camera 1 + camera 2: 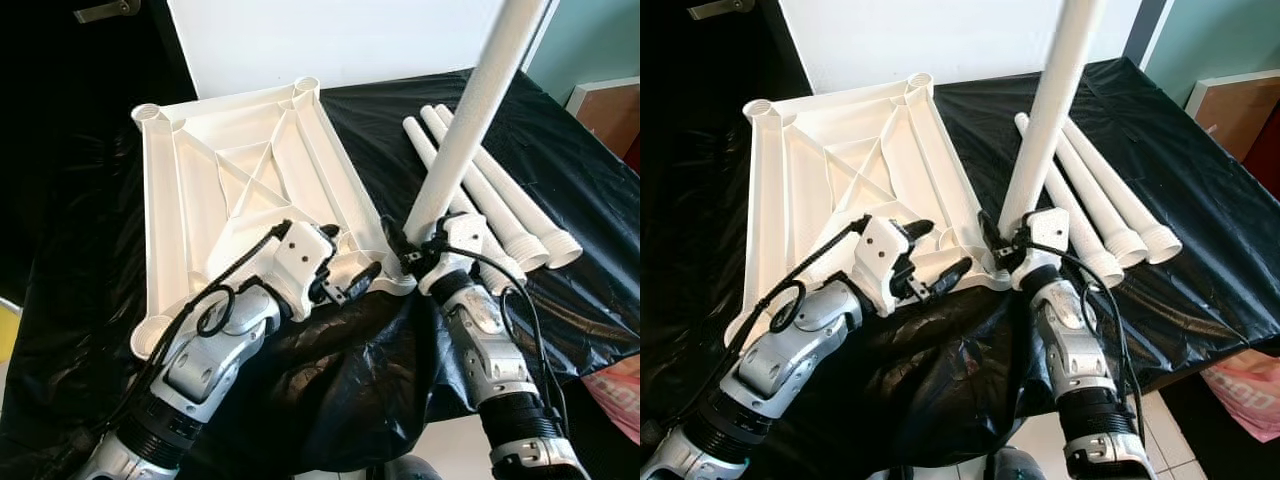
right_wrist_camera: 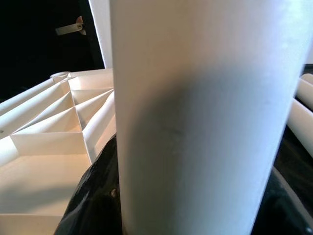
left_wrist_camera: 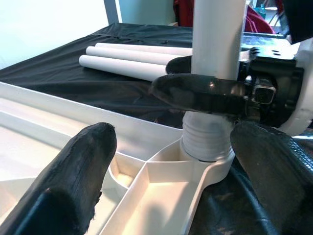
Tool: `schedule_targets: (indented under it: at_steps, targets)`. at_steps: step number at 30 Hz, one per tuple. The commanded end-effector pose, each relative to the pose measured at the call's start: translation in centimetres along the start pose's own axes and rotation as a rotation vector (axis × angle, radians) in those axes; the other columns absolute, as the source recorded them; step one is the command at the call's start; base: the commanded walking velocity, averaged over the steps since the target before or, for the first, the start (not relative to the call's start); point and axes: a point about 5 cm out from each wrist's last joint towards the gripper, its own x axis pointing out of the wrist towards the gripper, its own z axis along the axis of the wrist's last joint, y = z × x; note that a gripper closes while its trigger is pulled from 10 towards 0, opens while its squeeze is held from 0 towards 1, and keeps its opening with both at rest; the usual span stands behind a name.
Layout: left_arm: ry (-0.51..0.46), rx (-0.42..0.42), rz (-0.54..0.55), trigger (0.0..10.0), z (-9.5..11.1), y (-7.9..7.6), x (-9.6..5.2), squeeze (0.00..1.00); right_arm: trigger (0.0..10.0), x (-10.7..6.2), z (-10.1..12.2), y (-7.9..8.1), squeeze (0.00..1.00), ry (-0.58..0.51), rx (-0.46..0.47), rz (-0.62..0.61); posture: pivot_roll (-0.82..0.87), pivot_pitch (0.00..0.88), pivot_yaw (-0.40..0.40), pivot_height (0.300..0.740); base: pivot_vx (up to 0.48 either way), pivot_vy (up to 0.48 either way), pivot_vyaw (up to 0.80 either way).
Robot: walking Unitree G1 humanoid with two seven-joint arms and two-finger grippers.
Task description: Building children table
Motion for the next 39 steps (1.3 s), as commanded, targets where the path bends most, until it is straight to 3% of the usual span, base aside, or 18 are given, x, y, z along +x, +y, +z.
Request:
schedule_targets:
  at_steps: [1, 4, 10, 24, 30, 39]
  targets:
    - [-0.004, 0.008, -0.157, 10.0, 0.3, -0.9, -0.1, 0.00, 10.0, -1.5, -2.8, -0.1, 0.00, 0.139, -0.024, -0.008, 0.01, 0.136, 0.023, 0.740, 0.000, 0.000, 0.00]
    - [-0.005, 0.010, -0.158, 10.0, 0.4, -0.8, -0.1, 0.00, 10.0, -1.7, -2.6, 0.9, 0.00, 0.115, -0.134, 0.087, 0.01, 0.135, 0.022, 0.740, 0.000, 0.000, 0.00]
    - [-0.005, 0.013, -0.154, 10.0, 0.4, -0.7, -0.2, 0.00, 10.0, -2.2, -2.7, 1.7, 0.00, 0.088, -0.182, 0.155, 0.02, 0.132, 0.022, 0.740, 0.000, 0.000, 0.00]
    - [-0.008, 0.021, -0.151, 10.0, 0.6, -0.5, -0.1, 0.00, 10.0, -3.2, -2.7, 1.8, 0.00, -0.009, -0.162, 0.157, 0.02, 0.126, 0.029, 0.740, 0.000, 0.000, 0.00]
    - [-0.008, 0.022, -0.155, 10.0, 0.6, -0.5, -0.1, 0.00, 10.0, -3.0, -3.1, 0.8, 0.00, 0.041, -0.060, 0.078, 0.02, 0.127, 0.032, 0.740, 0.000, 0.000, 0.00]
    - [-0.010, 0.024, -0.157, 10.0, 0.6, -0.5, 0.0, 0.00, 10.0, -1.7, -3.8, 0.3, 0.00, 0.182, -0.123, 0.073, 0.02, 0.125, 0.027, 0.740, 0.000, 0.000, 0.00]
